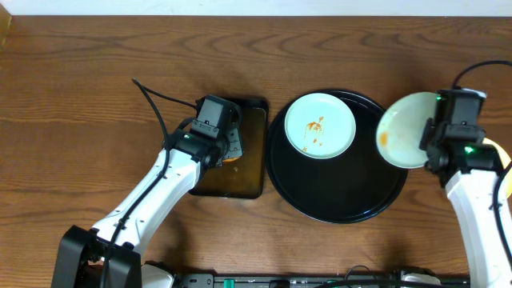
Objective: Clean dirty plates on tray and stack at the side
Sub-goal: 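Carry the pale green plate right and stack it on the yellow plate, then reach the right gripper to the stained pale green plate and grip its rim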
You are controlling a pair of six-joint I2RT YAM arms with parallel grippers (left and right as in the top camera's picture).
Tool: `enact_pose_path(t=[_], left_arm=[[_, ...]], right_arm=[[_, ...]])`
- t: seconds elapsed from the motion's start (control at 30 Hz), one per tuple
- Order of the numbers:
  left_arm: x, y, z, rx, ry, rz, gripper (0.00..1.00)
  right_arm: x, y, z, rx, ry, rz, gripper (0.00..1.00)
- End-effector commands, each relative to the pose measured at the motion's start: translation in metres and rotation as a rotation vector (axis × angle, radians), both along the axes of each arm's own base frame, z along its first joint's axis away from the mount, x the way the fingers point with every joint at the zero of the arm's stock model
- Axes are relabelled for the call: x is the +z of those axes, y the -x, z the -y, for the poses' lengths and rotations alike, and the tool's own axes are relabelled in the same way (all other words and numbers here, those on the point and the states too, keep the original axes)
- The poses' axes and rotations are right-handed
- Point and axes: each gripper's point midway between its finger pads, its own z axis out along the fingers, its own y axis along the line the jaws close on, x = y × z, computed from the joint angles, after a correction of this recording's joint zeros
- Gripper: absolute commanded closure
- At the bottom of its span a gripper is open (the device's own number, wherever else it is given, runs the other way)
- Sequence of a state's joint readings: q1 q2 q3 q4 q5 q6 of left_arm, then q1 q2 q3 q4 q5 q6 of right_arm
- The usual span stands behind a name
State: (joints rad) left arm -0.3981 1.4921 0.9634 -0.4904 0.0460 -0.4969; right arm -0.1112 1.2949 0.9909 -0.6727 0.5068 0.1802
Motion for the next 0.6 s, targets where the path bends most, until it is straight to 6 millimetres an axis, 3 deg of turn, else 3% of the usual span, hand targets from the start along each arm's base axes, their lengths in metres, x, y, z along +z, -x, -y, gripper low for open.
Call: enact_pose_path(t=[0.0,0.33,0.57], left_arm=[[0.004,-0.002,-0.003,0.004,-0.007,0.016,0.92],[0.004,-0.002,-0.003,0.003,-0.006,0.012,0.93],[0.004,-0.002,-0.003,0.003,-0.006,0.012,0.92]], right_arm=[[-0.016,0.011,0.030,-0.189,-0.050,0.015,0.99],[-0.061,0.054,0.105,-0.537,-0.234,0.022,0.99],[-0.067,0.079,0.136,-0.679,-0.282,0.068,0.98]])
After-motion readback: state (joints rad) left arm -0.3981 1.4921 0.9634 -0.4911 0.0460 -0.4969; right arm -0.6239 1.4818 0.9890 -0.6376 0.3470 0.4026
